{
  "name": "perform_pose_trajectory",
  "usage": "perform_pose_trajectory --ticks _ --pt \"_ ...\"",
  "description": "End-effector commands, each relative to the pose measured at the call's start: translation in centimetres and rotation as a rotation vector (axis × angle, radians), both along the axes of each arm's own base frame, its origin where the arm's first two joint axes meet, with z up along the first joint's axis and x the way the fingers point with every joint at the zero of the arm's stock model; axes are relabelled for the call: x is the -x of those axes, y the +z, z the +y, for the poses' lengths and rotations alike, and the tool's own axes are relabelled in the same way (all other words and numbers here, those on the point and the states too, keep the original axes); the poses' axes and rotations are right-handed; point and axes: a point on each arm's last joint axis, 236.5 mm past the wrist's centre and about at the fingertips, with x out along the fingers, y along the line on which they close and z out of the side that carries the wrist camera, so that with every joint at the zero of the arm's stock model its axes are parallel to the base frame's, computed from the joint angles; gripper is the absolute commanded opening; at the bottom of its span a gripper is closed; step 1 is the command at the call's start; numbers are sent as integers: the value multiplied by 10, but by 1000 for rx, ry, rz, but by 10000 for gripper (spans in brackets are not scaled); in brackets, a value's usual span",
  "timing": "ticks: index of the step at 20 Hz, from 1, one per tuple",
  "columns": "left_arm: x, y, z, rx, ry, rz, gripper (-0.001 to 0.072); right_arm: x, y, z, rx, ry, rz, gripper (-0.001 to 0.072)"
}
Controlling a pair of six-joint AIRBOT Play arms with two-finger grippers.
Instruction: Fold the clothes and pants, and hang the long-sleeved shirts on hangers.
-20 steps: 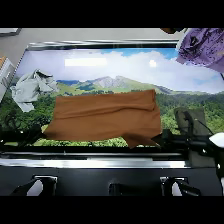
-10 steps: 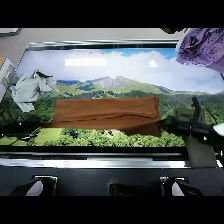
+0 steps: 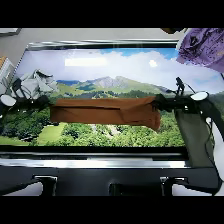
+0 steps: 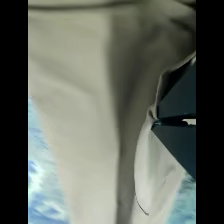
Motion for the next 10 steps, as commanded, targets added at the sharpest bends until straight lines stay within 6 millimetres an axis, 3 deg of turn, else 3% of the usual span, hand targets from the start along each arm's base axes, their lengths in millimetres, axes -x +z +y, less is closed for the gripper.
perform_pose_trajectory --ticks 1,5,6,7,8,10 --pt "-31 -18 -1 0 -26 13 12 -31 -14 -6 34 -45 10 26" --pt "-35 -45 -15 28 -54 69 25 -30 -34 -5 12 -61 71 45" --pt "-34 -46 -16 35 -46 75 151 -27 -34 -4 1 -60 91 182" --pt "-34 -42 -14 38 -43 75 354 -22 -28 -6 -8 -41 106 352" --pt "-34 -35 -12 41 -44 73 412 -17 -20 -12 -9 -13 117 436" --pt "-33 -12 -7 46 -60 72 412 -10 -5 -45 29 4 128 465"
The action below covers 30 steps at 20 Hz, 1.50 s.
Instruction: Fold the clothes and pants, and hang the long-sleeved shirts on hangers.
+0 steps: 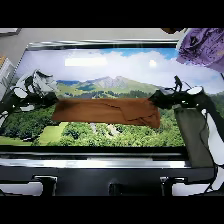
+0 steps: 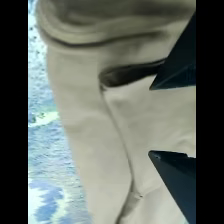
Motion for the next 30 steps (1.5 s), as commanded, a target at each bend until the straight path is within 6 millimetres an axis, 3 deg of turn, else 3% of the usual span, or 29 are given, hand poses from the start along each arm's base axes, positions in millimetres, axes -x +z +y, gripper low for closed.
perform_pose_trajectory --ticks 1,3,5,7,15,18,21,23,25,26,27,30 --pt "4 26 2 9 -34 23 412 18 11 -46 44 26 63 492" --pt "9 42 2 -23 -74 40 413 28 3 -74 37 -8 105 578" --pt "13 52 0 -34 -93 42 413 40 -11 -80 -2 29 150 604" --pt "14 55 -2 -31 -96 45 413 47 -26 -74 -35 89 175 639" --pt "16 54 -3 -27 -98 52 412 21 -58 -51 -226 51 142 648" --pt "16 54 -3 -25 -98 51 412 22 -64 -32 -240 95 151 645" --pt "15 54 -3 -24 -97 51 412 32 -71 1 -197 190 184 634" --pt "14 54 -6 -5 -95 47 411 39 -80 15 -145 235 211 448" --pt "9 56 -14 25 -92 30 352 38 -78 18 -117 241 203 153" --pt "8 57 -20 32 -100 24 214 33 -71 16 -109 216 193 94" --pt "6 57 -26 31 -116 24 5 30 -61 12 -90 198 178 28" --pt "-5 49 -64 52 -170 15 13 29 -18 -3 -4 162 165 28"
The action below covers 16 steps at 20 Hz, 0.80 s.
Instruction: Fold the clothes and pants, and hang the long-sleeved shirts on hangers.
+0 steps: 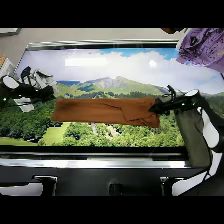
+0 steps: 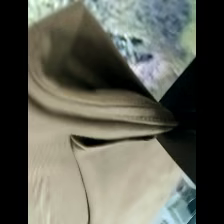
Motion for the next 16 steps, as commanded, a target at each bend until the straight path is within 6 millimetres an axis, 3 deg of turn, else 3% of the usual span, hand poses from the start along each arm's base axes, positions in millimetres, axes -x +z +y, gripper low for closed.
perform_pose_trajectory --ticks 1,6,10,13,16 --pt "-14 -8 -50 66 -49 -14 14 3 47 -11 82 -30 -2 28" --pt "-35 -39 -193 273 -146 -23 11 5 130 -26 179 -61 -94 27" --pt "-29 -59 -301 400 -213 7 11 7 187 -27 199 -110 -198 27" --pt "-15 -68 -374 466 -291 44 11 16 210 -26 206 -112 -221 27" --pt "-8 -75 -428 500 -322 78 11 26 215 -23 199 -112 -196 27"
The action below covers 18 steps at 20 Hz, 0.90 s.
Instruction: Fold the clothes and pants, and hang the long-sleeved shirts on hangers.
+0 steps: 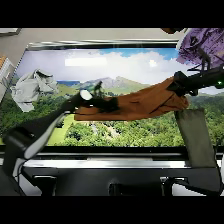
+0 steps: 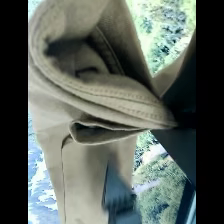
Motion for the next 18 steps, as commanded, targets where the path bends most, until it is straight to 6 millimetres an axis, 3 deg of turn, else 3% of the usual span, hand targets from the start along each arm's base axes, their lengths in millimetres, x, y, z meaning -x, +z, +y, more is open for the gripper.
perform_pose_trajectory --ticks 1,7,9,11,14,16,18 --pt "12 -7 -74 67 -39 40 11 15 13 3 -4 -3 25 27" --pt "13 -10 -139 136 -42 74 11 27 27 2 21 -1 6 27" --pt "14 -3 -147 155 -51 70 11 28 26 0 32 -4 6 27" --pt "15 8 -142 157 -96 67 11 24 25 -6 54 -19 -3 27" --pt "12 29 -104 107 -169 55 11 20 28 -2 45 -22 -22 27" --pt "3 44 -47 -30 -204 19 11 17 28 11 36 -15 -28 27" --pt "-7 68 30 -188 -196 -3 11 11 30 38 25 13 -53 27"
